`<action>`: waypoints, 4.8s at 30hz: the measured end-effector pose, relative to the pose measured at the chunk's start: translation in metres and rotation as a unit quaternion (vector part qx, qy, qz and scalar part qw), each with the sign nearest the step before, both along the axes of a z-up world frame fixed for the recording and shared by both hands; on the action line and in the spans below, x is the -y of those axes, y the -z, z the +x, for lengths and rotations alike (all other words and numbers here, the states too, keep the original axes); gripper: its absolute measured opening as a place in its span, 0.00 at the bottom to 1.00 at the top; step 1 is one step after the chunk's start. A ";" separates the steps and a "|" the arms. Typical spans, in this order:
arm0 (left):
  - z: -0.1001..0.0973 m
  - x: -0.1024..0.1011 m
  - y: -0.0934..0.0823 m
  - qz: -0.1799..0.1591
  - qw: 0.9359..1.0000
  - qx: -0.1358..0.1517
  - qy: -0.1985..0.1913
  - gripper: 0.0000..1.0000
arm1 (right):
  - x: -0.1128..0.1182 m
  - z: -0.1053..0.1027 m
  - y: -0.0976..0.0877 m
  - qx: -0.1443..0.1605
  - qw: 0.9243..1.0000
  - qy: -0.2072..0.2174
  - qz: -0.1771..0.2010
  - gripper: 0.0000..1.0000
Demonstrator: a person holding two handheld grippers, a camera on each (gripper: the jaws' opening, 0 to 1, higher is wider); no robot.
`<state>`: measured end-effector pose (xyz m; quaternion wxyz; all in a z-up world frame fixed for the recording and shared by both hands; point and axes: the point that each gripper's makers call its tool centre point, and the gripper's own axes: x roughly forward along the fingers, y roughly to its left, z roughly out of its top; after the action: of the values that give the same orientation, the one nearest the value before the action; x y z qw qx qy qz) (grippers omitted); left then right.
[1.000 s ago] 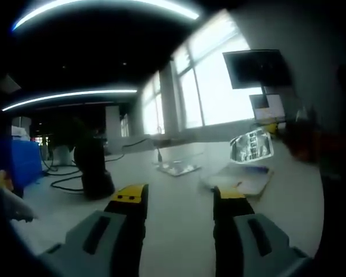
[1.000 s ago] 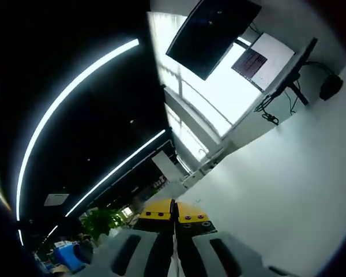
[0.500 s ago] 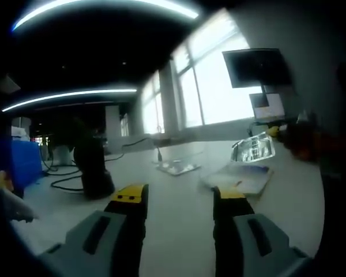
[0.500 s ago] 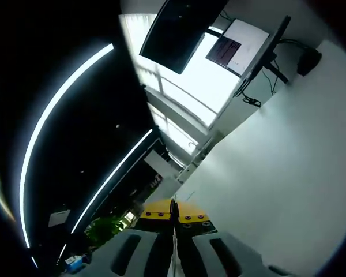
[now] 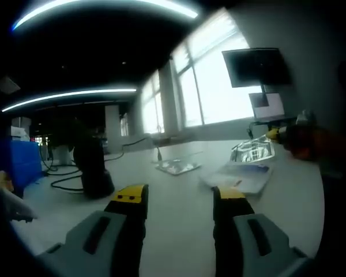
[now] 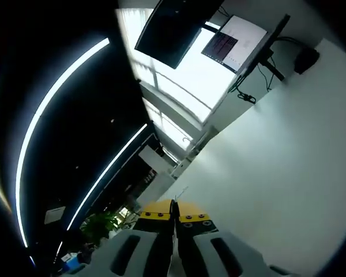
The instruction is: Clip sheet goods on table flip sheet goods clip sheet goods scan sheet goods put sheet goods back to table
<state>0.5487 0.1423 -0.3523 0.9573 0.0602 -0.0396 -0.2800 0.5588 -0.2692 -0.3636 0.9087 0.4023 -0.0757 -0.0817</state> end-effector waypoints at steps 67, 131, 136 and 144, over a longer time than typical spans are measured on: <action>0.001 -0.001 0.000 0.001 1.000 0.000 -0.002 0.37 | -0.068 0.038 -0.030 -0.010 0.863 -0.268 -0.428 0.41; 0.000 -0.001 -0.002 -0.003 1.000 0.005 -0.001 0.37 | -0.054 0.017 0.053 -0.172 0.840 -0.314 -0.408 0.28; 0.000 -0.001 -0.002 -0.003 1.000 0.004 -0.001 0.37 | -0.057 0.008 0.052 -0.176 0.844 -0.301 -0.408 0.28; 0.000 -0.001 -0.002 -0.003 1.000 0.005 -0.001 0.37 | -0.052 0.000 0.052 -0.191 0.862 -0.242 -0.403 0.28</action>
<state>0.5486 0.1436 -0.3500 0.9576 0.0592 -0.0448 -0.2784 0.5589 -0.2171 -0.4157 0.9794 -0.0168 0.1727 0.1035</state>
